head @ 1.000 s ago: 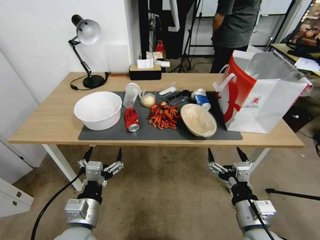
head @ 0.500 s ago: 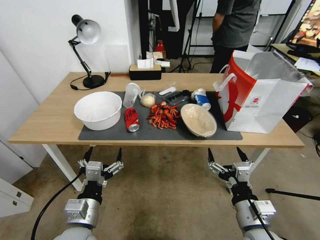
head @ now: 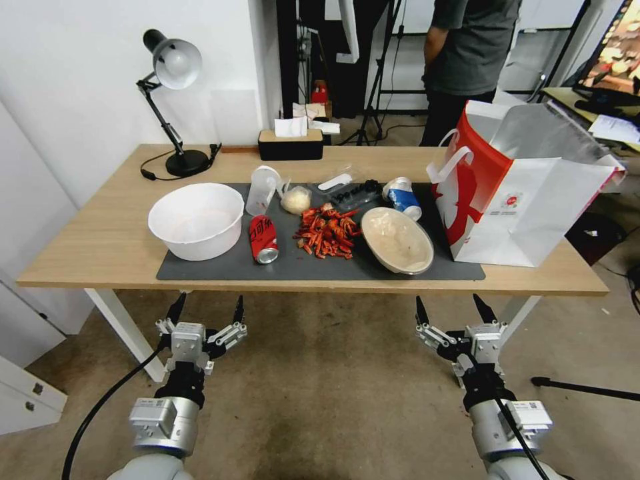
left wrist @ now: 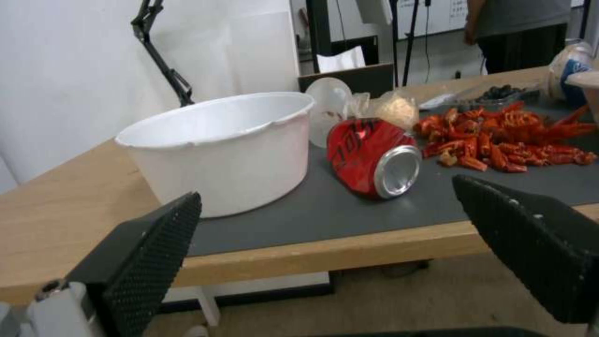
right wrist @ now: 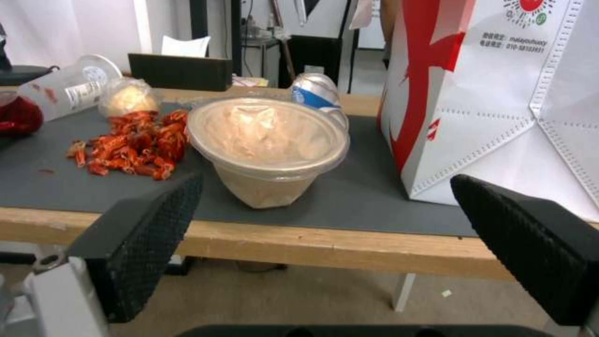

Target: Pick up the trash from the table and place it into the takeout bag.

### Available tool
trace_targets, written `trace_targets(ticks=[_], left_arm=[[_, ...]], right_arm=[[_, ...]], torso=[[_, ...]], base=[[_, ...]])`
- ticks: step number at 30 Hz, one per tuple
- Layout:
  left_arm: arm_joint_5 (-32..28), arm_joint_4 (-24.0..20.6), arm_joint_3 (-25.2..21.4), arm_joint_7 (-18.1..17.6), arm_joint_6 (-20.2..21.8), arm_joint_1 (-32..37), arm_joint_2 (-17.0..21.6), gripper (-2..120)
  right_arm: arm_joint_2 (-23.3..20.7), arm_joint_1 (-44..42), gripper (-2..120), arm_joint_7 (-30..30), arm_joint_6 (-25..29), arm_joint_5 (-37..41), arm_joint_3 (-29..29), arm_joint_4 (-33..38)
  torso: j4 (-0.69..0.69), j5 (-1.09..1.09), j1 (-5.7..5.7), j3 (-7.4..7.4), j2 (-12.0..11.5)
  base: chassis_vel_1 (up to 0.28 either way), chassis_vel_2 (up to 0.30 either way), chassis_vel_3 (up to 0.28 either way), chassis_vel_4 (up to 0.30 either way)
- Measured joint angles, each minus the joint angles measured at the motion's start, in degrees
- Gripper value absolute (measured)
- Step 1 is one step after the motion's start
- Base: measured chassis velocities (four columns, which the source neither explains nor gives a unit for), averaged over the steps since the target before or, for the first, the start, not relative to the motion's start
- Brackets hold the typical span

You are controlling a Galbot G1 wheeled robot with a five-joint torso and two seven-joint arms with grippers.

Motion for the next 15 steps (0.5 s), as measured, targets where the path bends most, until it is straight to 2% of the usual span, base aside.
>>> trace_targets(ticks=[10, 12, 13, 15], left_arm=[[-1.3, 0.4, 0.0, -0.9, 0.2, -1.0, 1.2, 100], [-6.8, 1.8, 0.0, -4.9, 1.3, -5.5, 6.1, 100], [-6.8, 1.8, 0.0, -4.9, 1.3, -5.5, 6.1, 100], [-11.3, 2.9, 0.1, -8.2, 2.2, -9.1, 10.1, 100]], right_arm=[[0.0, 0.0, 100, 0.0, 0.0, 0.1, 0.0, 0.0], [-1.0, 0.6, 100, 0.0, -0.8, 1.7, 0.5, 0.0], [-1.0, 0.6, 100, 0.0, -0.8, 1.7, 0.5, 0.0], [-3.5, 2.3, 100, 0.0, -3.0, 5.9, 1.9, -0.1]], torso=[[0.03, 0.00, 0.00, 0.00, 0.0], [-0.02, -0.01, 0.00, 0.00, 0.0], [-0.02, -0.01, 0.00, 0.00, 0.0], [0.00, -0.01, 0.00, 0.00, 0.0]], base=[[0.000, 0.000, 0.000, 0.000], [0.000, 0.000, 0.000, 0.000], [0.000, 0.000, 0.000, 0.000], [0.000, 0.000, 0.000, 0.000]])
